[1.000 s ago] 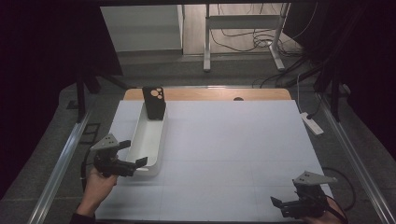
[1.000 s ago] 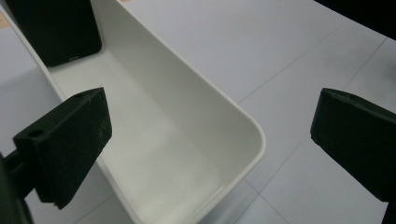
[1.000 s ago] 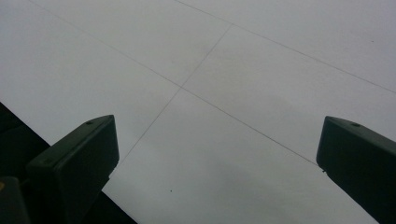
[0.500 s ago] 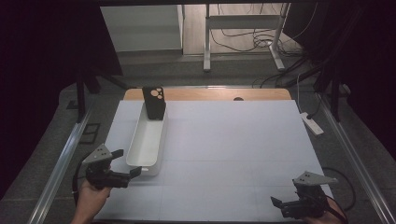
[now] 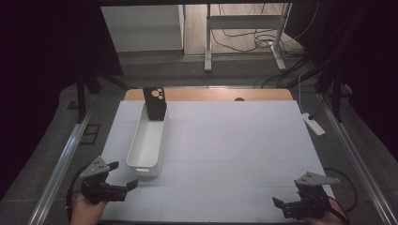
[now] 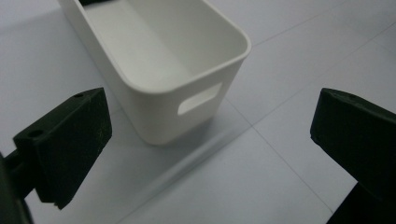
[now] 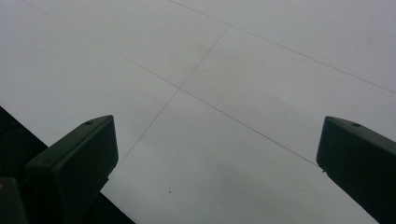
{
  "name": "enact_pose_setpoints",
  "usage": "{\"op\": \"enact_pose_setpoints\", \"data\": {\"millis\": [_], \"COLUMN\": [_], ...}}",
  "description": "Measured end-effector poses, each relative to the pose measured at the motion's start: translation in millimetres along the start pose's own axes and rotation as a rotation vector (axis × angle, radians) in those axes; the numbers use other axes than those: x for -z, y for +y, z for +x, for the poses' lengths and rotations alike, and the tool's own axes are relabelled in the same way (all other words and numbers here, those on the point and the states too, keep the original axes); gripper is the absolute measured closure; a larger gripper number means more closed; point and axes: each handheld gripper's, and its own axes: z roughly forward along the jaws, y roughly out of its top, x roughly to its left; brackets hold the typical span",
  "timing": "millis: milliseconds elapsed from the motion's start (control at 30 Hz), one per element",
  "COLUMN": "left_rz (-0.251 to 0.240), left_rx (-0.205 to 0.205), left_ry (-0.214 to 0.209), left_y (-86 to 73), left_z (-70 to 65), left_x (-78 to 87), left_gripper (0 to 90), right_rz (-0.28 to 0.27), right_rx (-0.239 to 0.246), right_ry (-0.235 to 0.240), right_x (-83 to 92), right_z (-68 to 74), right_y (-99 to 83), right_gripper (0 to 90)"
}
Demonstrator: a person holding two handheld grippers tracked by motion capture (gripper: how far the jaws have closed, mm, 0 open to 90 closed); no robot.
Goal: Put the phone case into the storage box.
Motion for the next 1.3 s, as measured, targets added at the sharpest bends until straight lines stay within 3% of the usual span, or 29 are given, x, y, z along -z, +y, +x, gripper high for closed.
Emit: {"op": "enact_pose_setpoints", "data": {"millis": [633,1300], "left_rz": [0.095,0.184], "left_rx": [0.029,-0.007], "left_ry": [0.044,0.083], "left_y": [-26.0,-29.2], "left_z": [-14.7,-23.4], "left_x": [-1.1,-11.8], "left_gripper": [0.0,0.4], "right_rz": [0.001,0.013], "right_rx": [0.001,0.021], "right_ry": [-0.003,0.022], "right_x": [0.0,-1.0], "right_z": [0.4,2.0], "right_y": [0.0,0.3], "right_gripper": [0.0,0.0]}}
